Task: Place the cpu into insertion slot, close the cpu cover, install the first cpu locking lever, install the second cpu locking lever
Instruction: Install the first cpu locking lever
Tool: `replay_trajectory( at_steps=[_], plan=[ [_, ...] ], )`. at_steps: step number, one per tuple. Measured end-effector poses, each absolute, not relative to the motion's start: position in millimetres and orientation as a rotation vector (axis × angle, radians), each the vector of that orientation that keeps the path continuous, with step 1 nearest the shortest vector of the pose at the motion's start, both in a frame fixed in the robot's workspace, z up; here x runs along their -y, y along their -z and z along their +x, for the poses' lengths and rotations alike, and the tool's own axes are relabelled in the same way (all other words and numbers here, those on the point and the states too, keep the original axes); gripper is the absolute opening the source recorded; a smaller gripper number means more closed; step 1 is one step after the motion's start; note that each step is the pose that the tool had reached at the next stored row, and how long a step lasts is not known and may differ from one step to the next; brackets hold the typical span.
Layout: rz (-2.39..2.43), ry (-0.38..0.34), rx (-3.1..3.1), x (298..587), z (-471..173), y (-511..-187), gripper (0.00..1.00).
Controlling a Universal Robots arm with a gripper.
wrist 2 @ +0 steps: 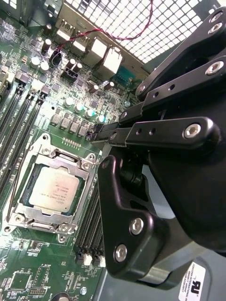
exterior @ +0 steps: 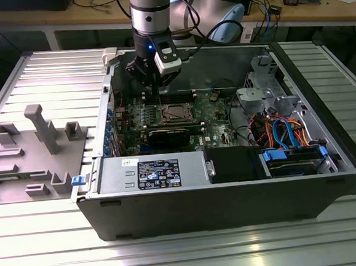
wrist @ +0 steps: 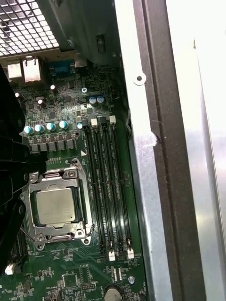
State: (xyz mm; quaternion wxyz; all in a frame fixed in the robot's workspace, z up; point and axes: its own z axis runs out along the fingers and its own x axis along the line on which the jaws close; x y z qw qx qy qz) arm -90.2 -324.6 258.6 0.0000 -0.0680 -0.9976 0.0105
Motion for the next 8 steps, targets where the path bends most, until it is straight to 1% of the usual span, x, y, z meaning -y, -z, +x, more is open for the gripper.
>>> replay_trajectory(
  at_steps=[8],
  plan=[
    [-0.214, -0.033, 3.134, 315.1, -92.8, -258.6, 0.11]
  ],
)
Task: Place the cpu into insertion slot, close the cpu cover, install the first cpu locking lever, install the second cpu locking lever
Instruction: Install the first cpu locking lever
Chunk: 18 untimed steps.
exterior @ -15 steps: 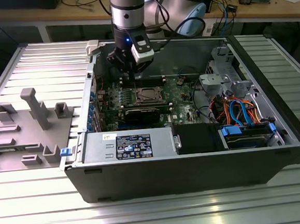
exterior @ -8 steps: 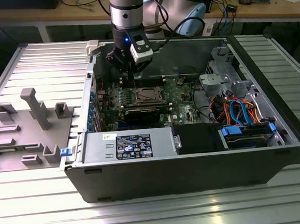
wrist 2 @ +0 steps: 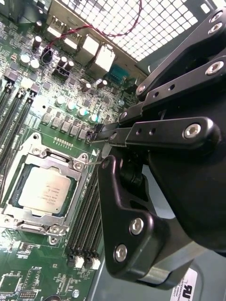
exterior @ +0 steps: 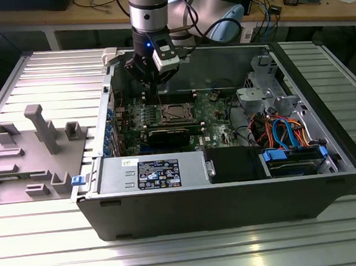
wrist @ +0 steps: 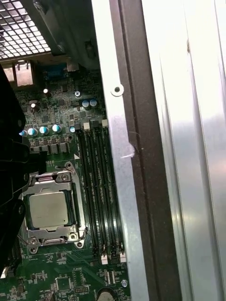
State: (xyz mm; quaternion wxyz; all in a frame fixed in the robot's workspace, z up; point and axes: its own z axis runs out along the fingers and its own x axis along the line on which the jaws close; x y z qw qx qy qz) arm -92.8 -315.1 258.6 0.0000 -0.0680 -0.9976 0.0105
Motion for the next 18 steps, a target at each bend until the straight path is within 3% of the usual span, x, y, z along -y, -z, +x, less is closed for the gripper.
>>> replay_trajectory(
  at_steps=[18],
  plan=[
    [-0.205, -0.021, 3.135, 304.9, -98.9, -258.5, 0.11]
  ],
)
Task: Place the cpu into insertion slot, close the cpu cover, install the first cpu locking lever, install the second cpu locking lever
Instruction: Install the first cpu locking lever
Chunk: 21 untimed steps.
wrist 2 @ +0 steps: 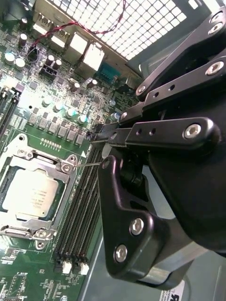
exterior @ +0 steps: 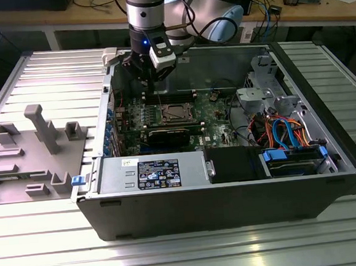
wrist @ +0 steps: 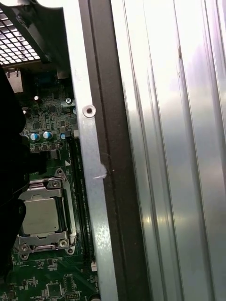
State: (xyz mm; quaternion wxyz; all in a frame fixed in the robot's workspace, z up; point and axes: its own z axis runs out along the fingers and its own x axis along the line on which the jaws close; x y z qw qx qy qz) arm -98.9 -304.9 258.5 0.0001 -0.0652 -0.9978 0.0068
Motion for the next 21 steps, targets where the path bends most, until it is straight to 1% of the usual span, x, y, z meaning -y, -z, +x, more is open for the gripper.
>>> replay_trajectory(
  at_steps=[5, 21],
  plan=[
    [-0.123, -0.002, 3.138, 305, -95, -259, 0.11],
    [-0.103, 0.002, 3.139, 304, -87, -259, 0.11]
  ],
)
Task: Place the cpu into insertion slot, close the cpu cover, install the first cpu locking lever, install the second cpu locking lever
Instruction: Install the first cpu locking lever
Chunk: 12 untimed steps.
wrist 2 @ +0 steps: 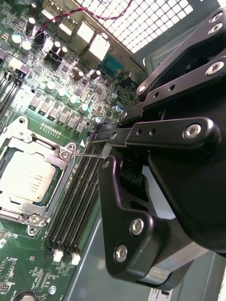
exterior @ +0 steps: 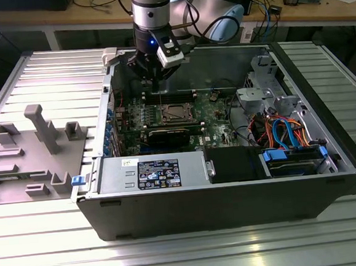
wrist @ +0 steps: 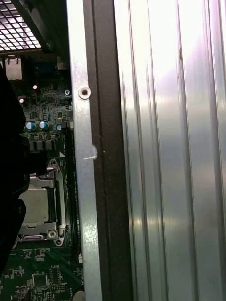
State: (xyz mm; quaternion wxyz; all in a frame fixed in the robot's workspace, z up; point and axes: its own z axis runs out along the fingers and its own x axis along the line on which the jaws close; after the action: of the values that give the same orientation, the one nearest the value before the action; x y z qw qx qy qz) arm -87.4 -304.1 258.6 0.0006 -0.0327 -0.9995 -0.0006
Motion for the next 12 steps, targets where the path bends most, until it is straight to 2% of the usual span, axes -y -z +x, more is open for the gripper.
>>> replay_trajectory(
  at_steps=[12],
  plan=[
    [-0.081, 0.002, 3.139, 301.5, -83.6, -258.5, 0.11]
  ],
)
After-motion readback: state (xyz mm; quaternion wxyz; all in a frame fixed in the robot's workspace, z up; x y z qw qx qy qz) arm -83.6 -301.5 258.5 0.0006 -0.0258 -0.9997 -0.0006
